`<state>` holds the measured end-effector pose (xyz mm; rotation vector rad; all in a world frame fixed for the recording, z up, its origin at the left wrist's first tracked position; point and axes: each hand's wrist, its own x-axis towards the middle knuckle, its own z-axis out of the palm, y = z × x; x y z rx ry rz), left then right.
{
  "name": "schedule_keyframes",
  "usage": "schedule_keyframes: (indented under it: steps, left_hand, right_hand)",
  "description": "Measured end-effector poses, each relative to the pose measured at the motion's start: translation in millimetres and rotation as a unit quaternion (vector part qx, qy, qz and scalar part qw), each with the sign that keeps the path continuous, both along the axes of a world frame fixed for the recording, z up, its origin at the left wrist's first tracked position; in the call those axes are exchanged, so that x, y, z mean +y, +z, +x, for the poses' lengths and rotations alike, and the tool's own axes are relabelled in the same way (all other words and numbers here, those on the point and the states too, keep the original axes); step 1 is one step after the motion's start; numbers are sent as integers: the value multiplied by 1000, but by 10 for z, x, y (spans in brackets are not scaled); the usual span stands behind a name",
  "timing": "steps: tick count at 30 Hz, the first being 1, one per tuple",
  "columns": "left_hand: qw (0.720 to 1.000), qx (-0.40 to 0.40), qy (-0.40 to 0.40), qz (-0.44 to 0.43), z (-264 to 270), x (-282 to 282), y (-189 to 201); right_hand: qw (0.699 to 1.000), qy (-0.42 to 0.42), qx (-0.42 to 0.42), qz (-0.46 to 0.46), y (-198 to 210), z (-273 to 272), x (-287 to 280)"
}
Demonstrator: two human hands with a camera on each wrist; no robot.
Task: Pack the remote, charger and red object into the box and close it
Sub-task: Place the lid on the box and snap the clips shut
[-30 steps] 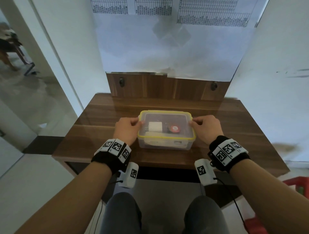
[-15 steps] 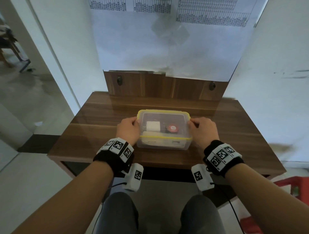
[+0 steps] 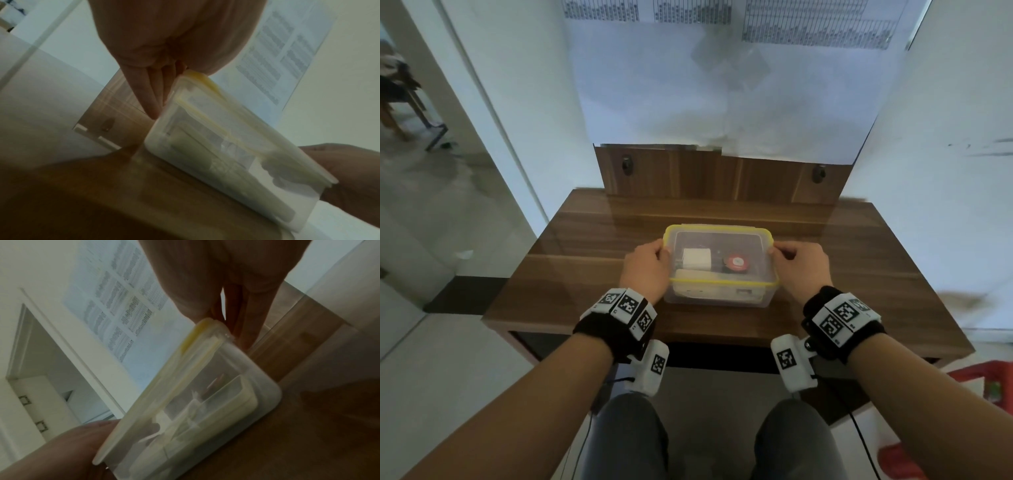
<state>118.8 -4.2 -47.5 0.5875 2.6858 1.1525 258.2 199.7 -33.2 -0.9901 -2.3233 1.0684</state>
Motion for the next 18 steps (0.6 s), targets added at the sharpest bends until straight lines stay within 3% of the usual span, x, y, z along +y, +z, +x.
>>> schedule_keyframes:
  steps: [5, 10, 14, 18]
  left_hand:
    - [994, -95, -62, -11, 138, -76, 77]
    - [996, -52, -74, -4, 149, -59, 52]
    - [993, -54, -106, -28, 68, -109, 100]
    - [985, -141, -79, 63, -81, -168, 68]
  right_hand:
    - [995, 95, -1, -41, 15, 101, 11]
    - [995, 99, 18, -24, 12, 103, -36]
    - [993, 116, -32, -3, 39, 118, -17]
    - [996, 90, -11, -10, 114, 173, 49]
